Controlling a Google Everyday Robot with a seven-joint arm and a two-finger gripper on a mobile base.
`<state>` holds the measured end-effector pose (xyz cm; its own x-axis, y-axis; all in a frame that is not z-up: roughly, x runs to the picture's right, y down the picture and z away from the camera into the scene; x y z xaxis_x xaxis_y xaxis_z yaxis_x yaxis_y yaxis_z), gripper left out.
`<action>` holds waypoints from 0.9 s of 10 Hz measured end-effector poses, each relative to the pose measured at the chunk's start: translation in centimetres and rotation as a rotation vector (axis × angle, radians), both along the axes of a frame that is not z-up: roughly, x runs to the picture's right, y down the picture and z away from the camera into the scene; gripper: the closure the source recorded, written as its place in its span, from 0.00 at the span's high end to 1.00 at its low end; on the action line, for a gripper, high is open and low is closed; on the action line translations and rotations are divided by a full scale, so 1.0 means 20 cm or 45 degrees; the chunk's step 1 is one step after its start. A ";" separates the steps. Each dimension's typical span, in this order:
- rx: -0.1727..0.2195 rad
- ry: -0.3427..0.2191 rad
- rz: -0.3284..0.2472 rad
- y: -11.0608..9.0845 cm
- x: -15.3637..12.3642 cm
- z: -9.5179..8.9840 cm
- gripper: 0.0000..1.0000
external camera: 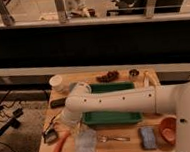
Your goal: Place pepper in plastic cup
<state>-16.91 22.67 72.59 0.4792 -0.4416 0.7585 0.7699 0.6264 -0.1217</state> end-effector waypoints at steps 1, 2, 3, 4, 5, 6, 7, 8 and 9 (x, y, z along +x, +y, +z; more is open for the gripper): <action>-0.012 0.001 0.006 0.01 0.01 0.02 0.80; -0.020 -0.001 0.008 0.02 0.00 0.03 0.80; -0.031 -0.004 0.007 0.04 0.00 0.04 0.80; -0.045 -0.008 0.005 0.06 -0.01 0.05 0.80; -0.053 -0.012 0.003 0.07 -0.01 0.06 0.80; -0.064 -0.019 -0.001 0.08 -0.02 0.06 0.80; -0.078 -0.027 -0.006 0.10 -0.03 0.07 0.80; -0.086 -0.034 -0.008 0.11 -0.03 0.07 0.80; -0.097 -0.043 -0.009 0.12 -0.04 0.07 0.80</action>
